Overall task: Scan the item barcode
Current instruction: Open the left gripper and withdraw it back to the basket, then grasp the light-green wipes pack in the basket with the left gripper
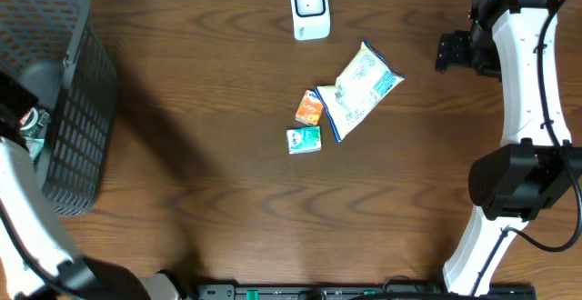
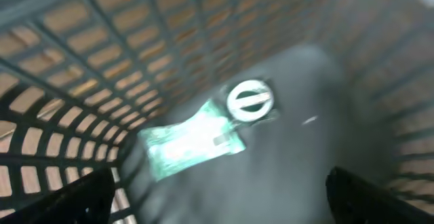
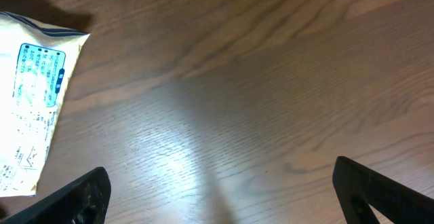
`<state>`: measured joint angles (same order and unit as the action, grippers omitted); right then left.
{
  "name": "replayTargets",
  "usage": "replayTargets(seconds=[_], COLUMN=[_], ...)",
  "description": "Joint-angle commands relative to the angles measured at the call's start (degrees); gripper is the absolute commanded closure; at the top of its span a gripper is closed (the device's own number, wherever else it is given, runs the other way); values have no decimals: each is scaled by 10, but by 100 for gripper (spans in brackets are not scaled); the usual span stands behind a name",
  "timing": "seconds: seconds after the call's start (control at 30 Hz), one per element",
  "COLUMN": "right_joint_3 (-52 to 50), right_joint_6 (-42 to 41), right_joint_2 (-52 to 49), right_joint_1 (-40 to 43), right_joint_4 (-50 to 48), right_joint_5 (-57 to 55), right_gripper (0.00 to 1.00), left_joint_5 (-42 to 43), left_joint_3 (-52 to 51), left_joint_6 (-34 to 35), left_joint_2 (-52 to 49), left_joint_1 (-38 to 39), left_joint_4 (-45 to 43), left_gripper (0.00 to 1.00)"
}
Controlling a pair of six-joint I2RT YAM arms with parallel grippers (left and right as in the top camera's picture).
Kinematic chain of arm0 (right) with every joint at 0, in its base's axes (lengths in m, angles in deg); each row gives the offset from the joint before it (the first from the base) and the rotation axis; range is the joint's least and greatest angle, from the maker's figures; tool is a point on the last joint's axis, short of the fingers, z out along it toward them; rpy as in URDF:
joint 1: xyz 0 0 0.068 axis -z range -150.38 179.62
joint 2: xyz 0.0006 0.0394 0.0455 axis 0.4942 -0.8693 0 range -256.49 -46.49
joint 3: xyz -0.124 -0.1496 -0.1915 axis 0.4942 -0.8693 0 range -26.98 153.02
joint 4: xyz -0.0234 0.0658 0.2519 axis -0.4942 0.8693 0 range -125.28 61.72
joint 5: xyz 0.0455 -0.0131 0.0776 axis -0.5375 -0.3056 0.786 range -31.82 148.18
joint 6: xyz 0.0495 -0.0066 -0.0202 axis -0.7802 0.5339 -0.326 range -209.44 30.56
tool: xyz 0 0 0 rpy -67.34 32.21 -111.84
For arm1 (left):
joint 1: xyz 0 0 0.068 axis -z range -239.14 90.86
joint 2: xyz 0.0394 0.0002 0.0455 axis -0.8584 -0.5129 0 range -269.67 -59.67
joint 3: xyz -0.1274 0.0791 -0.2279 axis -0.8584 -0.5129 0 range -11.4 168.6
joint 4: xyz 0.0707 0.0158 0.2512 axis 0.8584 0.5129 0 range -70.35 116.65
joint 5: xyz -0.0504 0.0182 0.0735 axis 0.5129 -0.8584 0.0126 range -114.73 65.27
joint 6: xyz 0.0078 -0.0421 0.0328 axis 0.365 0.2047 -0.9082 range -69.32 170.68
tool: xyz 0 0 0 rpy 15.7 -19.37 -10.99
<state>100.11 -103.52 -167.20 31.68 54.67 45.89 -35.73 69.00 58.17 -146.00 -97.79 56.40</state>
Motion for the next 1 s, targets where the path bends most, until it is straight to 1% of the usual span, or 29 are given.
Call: replayTargets(seconds=[0.0, 0.03, 0.1, 0.23, 0.4, 0.5, 0.7, 0.97], right_joint_3=[10, 10, 10, 10, 10, 10, 10, 10], right_joint_6=[-9, -9, -9, -9, -9, -9, -9, -9], right_joint_2=[10, 10, 10, 10, 10, 10, 10, 10], right_joint_1=[1, 1, 2, 2, 2, 2, 1, 2], right_joint_4=[0, 0, 0, 0, 0, 0, 0, 0], right_joint_5=[-7, -7, -7, -7, -7, -7, -7, -7], right_gripper=[1, 1, 1, 1, 1, 1, 1, 1], left_joint_5=[-20, -22, -22, -22, -21, -21, -21, -28], left_joint_3=[4, 4, 4, 4, 3, 3, 3, 3], left_joint_6=[-88, -115, -148, -183, -246, -271, -351, -404], left_joint_2=[-41, -54, -76, -110, -144, -160, -189, -228], left_joint_1=[-15, -19, -25, -29, -29, -29, -29, -30], left_joint_4=[20, 27, 34, 31, 18, 11, 3, 4], left_gripper=[3, 3, 3, 3, 7, 7, 7, 8])
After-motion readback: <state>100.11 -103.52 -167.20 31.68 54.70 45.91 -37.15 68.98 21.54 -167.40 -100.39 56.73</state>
